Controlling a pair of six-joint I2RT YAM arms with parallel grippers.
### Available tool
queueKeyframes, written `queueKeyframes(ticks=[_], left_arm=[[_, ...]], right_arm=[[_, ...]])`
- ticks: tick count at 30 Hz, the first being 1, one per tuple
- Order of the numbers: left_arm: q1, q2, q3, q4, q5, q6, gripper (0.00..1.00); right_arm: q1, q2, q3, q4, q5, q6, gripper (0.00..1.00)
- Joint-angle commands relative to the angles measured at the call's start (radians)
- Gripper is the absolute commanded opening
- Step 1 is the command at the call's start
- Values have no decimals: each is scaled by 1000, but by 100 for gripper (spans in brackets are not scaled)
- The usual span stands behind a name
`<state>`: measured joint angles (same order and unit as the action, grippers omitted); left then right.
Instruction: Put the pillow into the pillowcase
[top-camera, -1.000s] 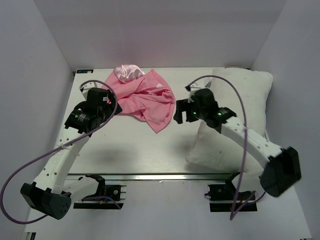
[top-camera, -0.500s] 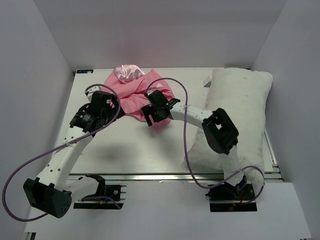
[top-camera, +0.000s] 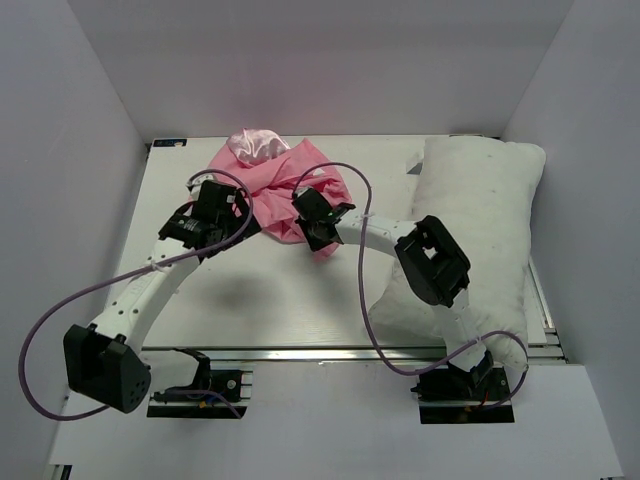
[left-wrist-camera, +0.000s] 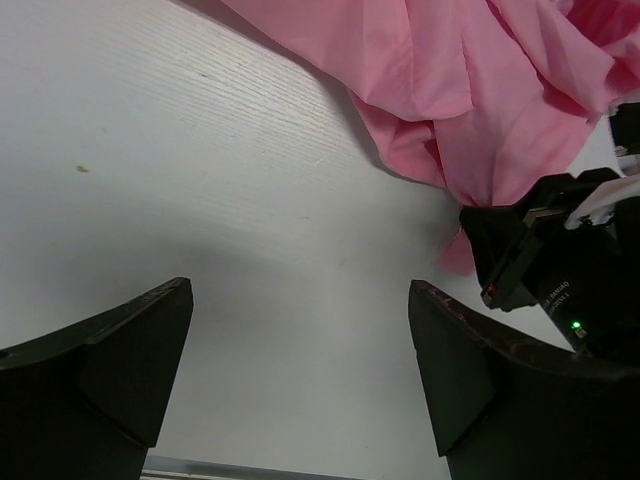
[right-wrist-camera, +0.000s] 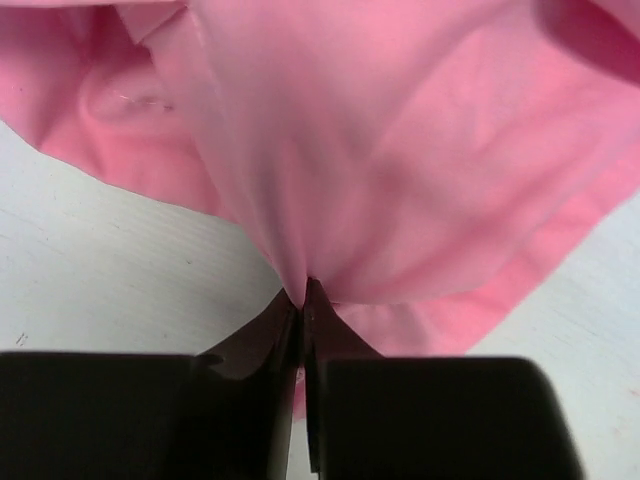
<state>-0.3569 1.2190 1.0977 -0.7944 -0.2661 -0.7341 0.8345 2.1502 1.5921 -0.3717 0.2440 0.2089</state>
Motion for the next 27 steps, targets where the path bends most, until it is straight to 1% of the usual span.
queueKeyframes(ticks=[1,2,3,5,6,9,14,17,18,20,22,25,26,27], left_arm=[[-1,42,-34,107,97,-2,98],[-1,57,-41,128,113,-2,98],[-1,95,-45,147,126,-1,98],[-1,138,-48,198,169,-5,98],[-1,181,-47,216,185,1,98],[-5,243,-38,280,225,-2,98],[-16,393,-19,382,246,-39,98],[-36,479,28,388,211,-86,98],[-39,497,40,391,167,-102,98],[-40,546,53,397,150,-132,98],[-40,573,63,420,102,-166,97],[-42,616,92,460,55,-169,90],[-40,629,103,463,44,-166,85],[-40,655,116,455,42,-160,68]], right_arm=[[-15,-108,0,-4,58,14,8],[-24,-125,9,-6,57,18,1],[-34,-157,18,-4,45,32,0],[-73,-182,54,-13,15,47,0],[-87,-202,66,-18,-21,64,0],[-141,-219,118,-36,-105,75,0],[-173,-233,141,-33,-124,76,0],[-187,-227,161,-42,-135,89,0],[-192,-227,173,-45,-149,92,0],[-199,-231,177,-49,-166,96,0],[-204,-237,177,-46,-176,95,0],[-209,-250,177,-45,-173,84,0],[-213,-256,177,-47,-172,83,0],[-228,-257,180,-55,-173,86,0]])
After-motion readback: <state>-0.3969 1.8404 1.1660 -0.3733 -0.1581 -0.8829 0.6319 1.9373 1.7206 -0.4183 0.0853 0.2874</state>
